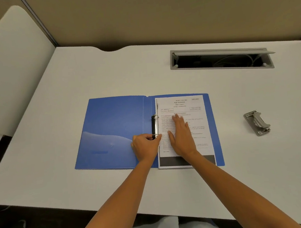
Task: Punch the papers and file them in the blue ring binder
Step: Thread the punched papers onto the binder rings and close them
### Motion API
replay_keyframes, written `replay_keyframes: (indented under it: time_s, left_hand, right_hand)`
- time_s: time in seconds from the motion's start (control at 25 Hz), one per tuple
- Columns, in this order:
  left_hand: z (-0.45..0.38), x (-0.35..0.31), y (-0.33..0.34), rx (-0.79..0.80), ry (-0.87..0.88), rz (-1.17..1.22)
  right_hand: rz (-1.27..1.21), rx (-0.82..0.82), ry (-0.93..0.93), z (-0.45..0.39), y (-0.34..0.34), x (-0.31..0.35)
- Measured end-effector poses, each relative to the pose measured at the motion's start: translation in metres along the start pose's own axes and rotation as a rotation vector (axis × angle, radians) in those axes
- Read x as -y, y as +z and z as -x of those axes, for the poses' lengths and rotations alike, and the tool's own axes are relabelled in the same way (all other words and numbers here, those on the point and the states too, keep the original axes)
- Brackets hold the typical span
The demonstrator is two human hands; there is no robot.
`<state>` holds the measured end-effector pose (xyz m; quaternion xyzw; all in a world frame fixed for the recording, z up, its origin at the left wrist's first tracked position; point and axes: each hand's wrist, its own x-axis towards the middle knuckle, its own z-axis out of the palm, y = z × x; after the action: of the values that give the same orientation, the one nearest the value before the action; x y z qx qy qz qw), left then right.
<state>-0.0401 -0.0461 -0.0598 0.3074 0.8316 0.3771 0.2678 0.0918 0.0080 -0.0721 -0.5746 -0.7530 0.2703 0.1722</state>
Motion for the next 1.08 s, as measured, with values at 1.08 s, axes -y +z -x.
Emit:
replay_keyframes:
  time_s: [1.08]
  left_hand:
    - [-0.028, -0.009, 0.003, 0.483, 0.246, -0.451]
  right_hand:
    - [-0.033, -0.139, 0.679, 0.068, -0.038, -0.022]
